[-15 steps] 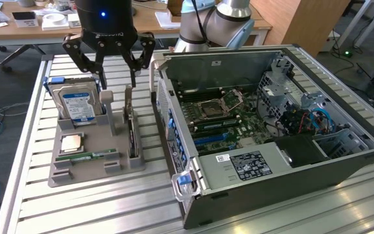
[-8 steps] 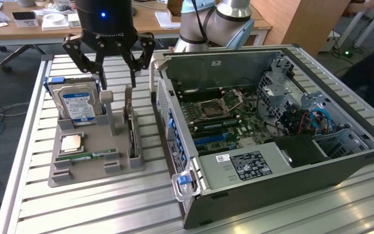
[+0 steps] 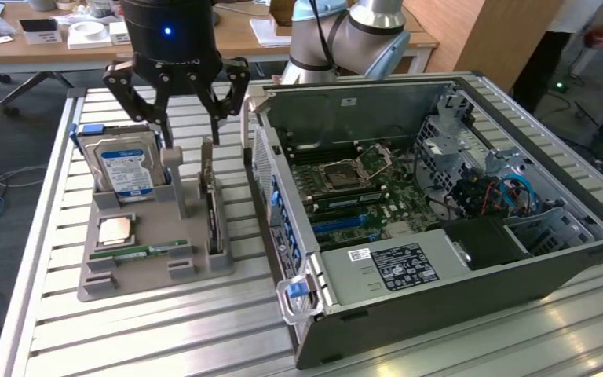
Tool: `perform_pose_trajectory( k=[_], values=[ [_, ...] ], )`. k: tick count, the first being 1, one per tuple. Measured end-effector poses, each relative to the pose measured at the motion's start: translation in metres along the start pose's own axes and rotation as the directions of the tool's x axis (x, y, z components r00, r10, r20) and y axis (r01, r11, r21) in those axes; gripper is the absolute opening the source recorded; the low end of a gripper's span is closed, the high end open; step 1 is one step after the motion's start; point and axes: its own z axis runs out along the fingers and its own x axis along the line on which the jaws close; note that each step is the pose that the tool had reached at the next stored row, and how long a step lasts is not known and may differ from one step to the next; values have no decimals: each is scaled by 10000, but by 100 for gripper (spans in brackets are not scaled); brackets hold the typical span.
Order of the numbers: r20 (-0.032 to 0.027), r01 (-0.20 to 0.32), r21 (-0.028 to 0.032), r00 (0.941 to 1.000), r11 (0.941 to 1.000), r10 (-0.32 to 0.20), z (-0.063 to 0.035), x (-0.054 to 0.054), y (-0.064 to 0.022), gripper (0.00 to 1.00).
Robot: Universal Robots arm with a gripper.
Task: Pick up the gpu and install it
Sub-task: 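Pick up the gpu and move the gpu toward the slot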
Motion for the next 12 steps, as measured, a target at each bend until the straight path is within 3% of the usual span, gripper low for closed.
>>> perform_pose_trajectory(
  k=[12],
  values=[
    [0, 0, 2, 10000, 10000, 0, 108, 3, -5, 59]
  ],
)
